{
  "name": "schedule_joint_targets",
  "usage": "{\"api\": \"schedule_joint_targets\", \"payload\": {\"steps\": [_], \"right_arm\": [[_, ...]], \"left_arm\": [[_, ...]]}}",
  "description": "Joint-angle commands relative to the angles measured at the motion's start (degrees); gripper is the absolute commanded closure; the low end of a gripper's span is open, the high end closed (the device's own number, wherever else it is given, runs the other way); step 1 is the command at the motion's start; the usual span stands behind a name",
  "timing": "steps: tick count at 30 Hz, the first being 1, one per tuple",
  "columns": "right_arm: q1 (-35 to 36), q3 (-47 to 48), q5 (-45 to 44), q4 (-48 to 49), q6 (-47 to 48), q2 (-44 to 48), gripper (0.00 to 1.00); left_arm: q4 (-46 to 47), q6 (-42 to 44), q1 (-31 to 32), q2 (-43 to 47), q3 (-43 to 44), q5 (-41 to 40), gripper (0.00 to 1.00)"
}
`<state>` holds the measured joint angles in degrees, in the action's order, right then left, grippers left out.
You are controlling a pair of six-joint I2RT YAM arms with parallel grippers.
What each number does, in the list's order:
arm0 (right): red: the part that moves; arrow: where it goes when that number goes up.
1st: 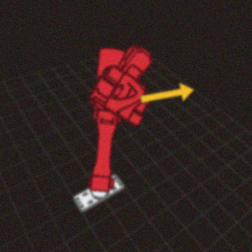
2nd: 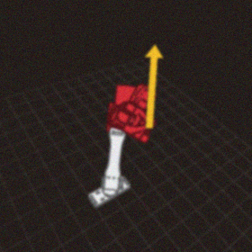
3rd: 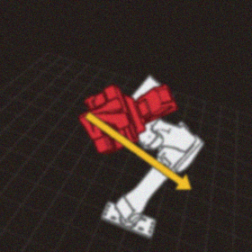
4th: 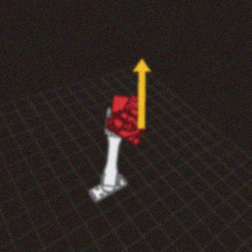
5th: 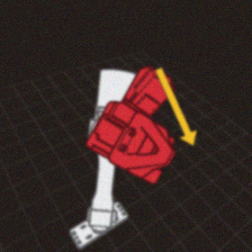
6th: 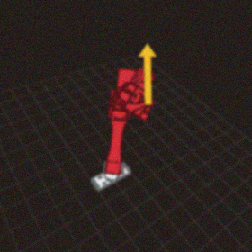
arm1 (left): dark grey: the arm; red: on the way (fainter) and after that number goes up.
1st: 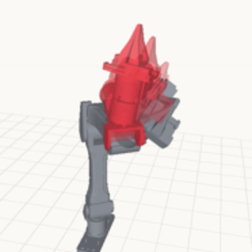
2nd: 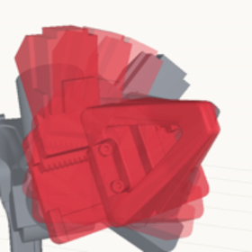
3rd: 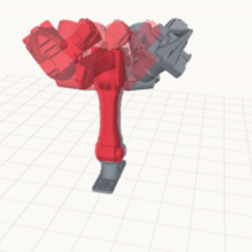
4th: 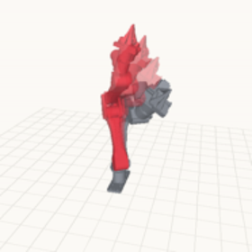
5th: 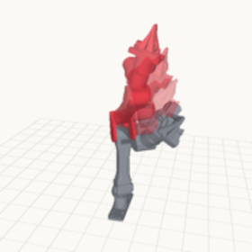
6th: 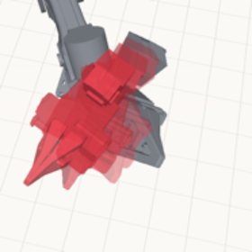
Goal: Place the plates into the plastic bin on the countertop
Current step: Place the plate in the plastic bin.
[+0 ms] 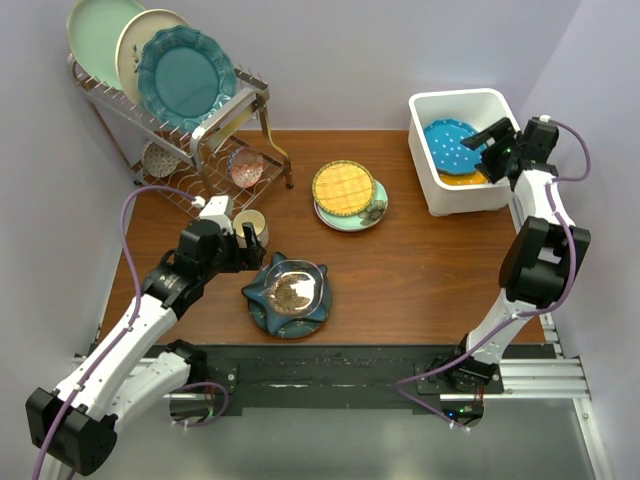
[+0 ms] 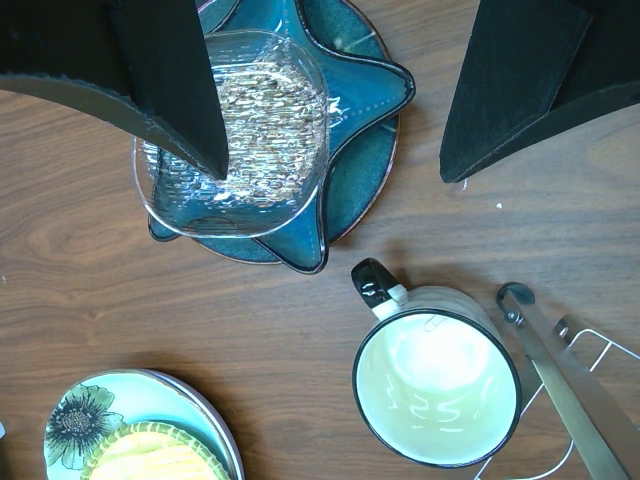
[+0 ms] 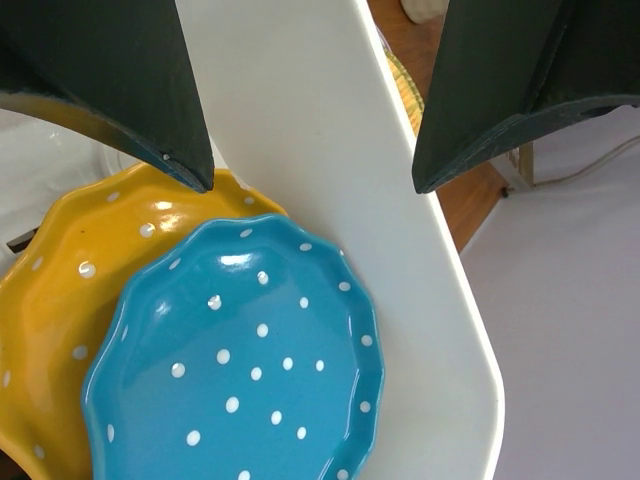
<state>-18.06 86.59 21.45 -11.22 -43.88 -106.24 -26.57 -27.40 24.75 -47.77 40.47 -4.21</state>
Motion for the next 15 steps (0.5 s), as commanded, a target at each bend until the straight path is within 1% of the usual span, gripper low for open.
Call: {"api": "schedule_joint_targets", "payload": {"steps": [1,11,14,15], "right_arm": [[-0.7,-2.0,-0.9,-5.2,2.2,4.1,0.16],[-0.8,-2.6,0.2,-5.8,2.4,7.9,0.16],[-0.8,-3.8,1.2,-3.8,1.4,9.4,0.16],[-0.8,-4.1,2.4,-1.8,0.9,10.1,0.16]], "left_arm": [[2.4,0.6,-0.6,0.4,-0.3,0.8,0.09],[2.6,0.6,-0.6,0.6,-0.4,1.0,0.09],[2.6,0.6,-0.5,0.7,-0.4,1.0,0.09],[2.6,0.6,-0.6,0.4,-0.4,1.1,0.09]]}}
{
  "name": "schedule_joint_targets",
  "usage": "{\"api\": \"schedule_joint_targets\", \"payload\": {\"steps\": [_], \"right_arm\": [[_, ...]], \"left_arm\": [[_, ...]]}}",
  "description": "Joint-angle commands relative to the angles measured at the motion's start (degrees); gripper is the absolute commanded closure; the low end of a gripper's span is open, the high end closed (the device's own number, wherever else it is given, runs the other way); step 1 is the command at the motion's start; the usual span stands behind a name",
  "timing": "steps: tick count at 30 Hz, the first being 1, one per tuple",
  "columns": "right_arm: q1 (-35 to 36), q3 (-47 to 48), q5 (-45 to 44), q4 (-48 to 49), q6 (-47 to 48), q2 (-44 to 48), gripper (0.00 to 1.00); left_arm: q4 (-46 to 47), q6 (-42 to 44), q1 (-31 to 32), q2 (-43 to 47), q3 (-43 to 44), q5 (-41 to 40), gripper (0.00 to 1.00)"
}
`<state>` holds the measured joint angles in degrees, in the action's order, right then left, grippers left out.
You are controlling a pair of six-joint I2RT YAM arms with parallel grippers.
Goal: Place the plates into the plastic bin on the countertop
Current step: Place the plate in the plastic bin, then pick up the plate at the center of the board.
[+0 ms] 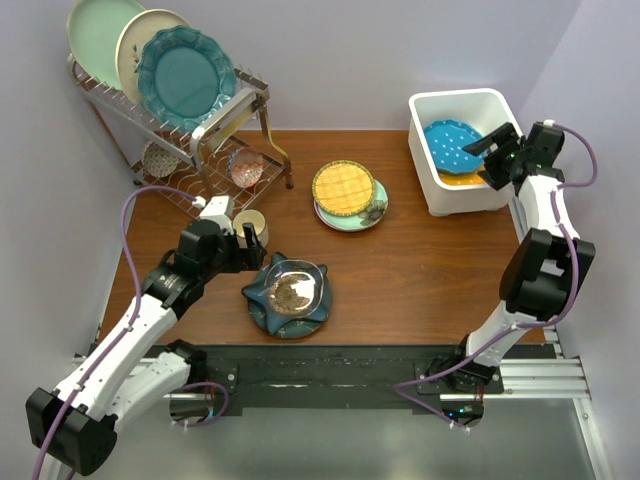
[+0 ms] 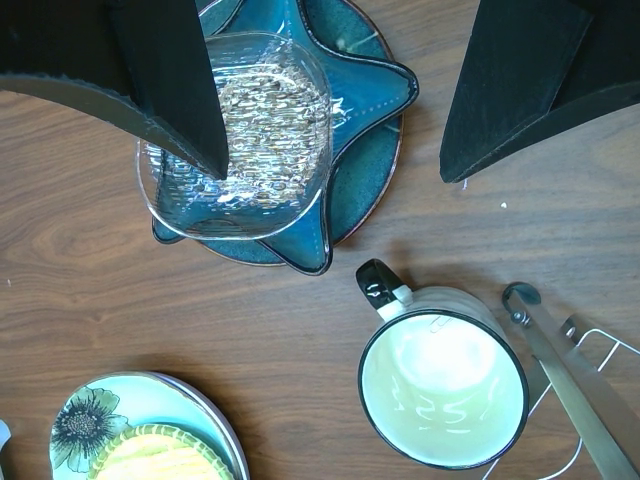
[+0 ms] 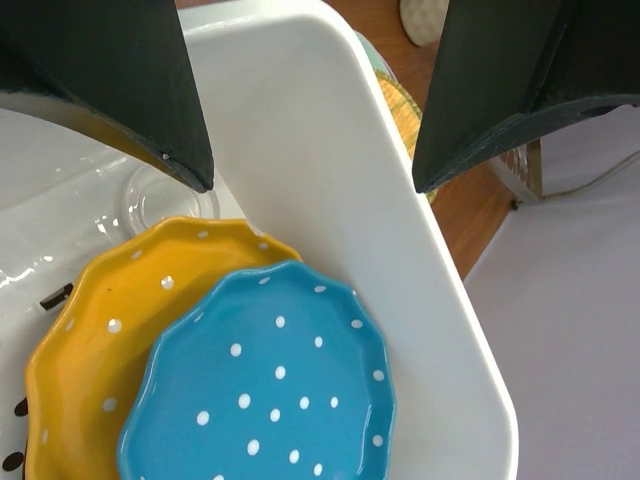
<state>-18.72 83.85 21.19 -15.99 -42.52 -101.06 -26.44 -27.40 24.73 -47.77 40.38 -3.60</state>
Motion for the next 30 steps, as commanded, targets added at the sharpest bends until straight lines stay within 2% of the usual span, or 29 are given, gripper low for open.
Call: {"api": "schedule_joint_targets", "payload": {"steps": [1,13,20,30], "right_arm": [[-0.2,-2.3,3.0,3.9,-0.9,6.0,0.16],[2.0,-4.7,10.2,5.7,-2.0,14.8,0.16],[10.4,-8.6,8.8,2.6,2.2,18.6,0.16],[20.4,-15.5,4.7,4.7,3.4,16.9,0.16]], "left_arm": [[2.4,0.6,-0.5,0.5,-0.3,0.4,0.09],[2.4,0.7,-0.6,-1.5,0.0,0.5,0.09],[2.4,0.8,-0.6,-2.9,0.1,0.8,0.09],[3.6,0.7,-0.6,-6.0,0.7,2.5,0.08]]}}
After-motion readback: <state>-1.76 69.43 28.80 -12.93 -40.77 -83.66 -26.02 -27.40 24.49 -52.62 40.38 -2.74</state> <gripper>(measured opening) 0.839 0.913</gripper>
